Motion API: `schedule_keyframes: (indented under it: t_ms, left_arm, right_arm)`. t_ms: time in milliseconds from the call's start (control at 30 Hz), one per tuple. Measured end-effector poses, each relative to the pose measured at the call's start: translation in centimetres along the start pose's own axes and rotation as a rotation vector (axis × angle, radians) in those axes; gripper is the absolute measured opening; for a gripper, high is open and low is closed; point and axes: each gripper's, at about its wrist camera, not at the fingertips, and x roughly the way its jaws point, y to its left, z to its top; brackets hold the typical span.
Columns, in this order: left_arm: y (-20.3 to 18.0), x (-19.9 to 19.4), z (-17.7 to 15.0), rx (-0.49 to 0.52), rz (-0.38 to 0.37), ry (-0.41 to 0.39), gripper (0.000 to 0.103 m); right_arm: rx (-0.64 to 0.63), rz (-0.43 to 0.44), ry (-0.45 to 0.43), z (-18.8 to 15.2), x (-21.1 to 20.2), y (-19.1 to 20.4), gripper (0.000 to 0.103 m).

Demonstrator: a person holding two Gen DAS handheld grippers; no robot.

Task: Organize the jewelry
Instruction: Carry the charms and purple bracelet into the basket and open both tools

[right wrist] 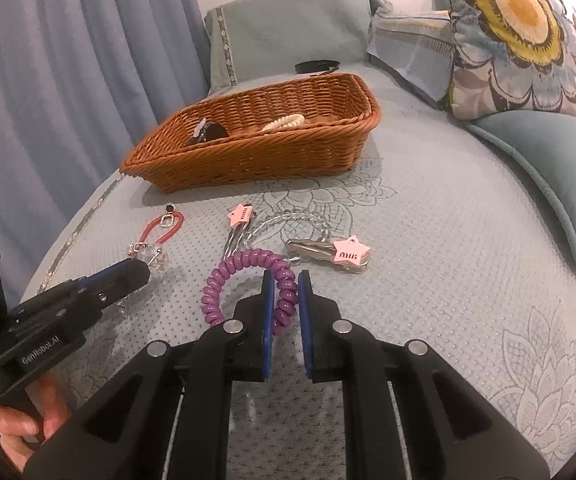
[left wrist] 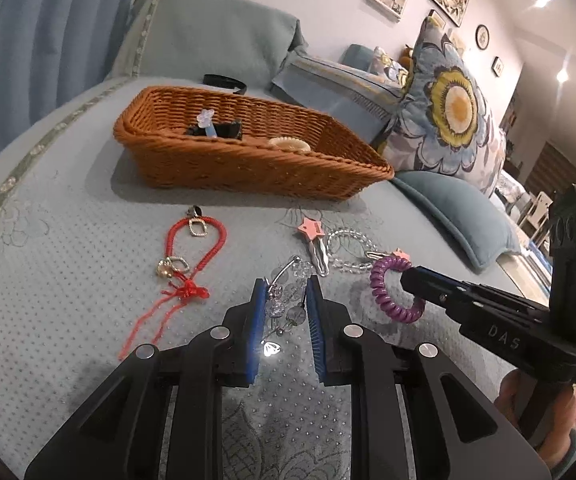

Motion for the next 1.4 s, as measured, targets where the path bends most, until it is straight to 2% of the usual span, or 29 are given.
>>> schedule_keyframes:
  t_ms: [100,200,333,567,733,833,1000,1267,1300,1333,1400]
  left_arm:
    - [-0.5,-0.5,0.6,0.011,0.022,-0.013,0.018]
    - [-0.6,-1.6,2.0,-0.004,0.006,-0.05,0.018]
    - [0.2,-2.7,5.5,-0.032,-0.019,-0.12,0.018]
    - [1.8,-0.8,12.4,-0.006,0.009,-0.154,0.018]
    - [2.5,3.2,15.8,-0.01,0.01,-0.118,0.019]
    - [3.4,5.8,16.5,-0.039,0.037,-0.075,0.019]
    - [4.6,8.8,16.0,-0.069,0.098,0.001,0.019]
    - [4.5,8.9,15.6,-0.067,0.087,0.005,0.019]
    - [4.3,8.7,15.6,-0.059,0.078,0.001,0.021]
    - [4.2,8.4,15.6,-0.051,0.063,-0.004,0.032]
    - [3.8,7.5,15.6,-0.045,0.063,-0.03,0.044]
  right_arm:
    - [0.033,0.036,-0.029,1.3,-1.1,-0.6,0.01]
    - [0.068,0.066,-0.069,3.1,-2.3,-1.3,0.01]
    - [0.033,0.04,-0.128,6.9,-2.4,-1.3,0.01]
    - [-0.02,0.01,-0.147,14.3,1.1,0.1,0.01]
    - [-0.03,-0.034,-0.062,17.2,5.9,0.5,0.01]
    - [-0.004,-0.057,0.031,17.9,9.4,-0.2,0.01]
    - [0.029,-0.062,0.133,17.5,12.8,-1.3,0.01]
    - [0.038,-0.034,0.16,16.5,12.9,-1.5,0.013]
    - [0.043,-0.034,0.163,16.5,12.7,-1.5,0.02]
    - [0.05,-0.028,0.158,16.6,12.5,-1.8,0.024]
    - [0.063,-0.004,0.132,16.6,11.4,-2.1,0.035]
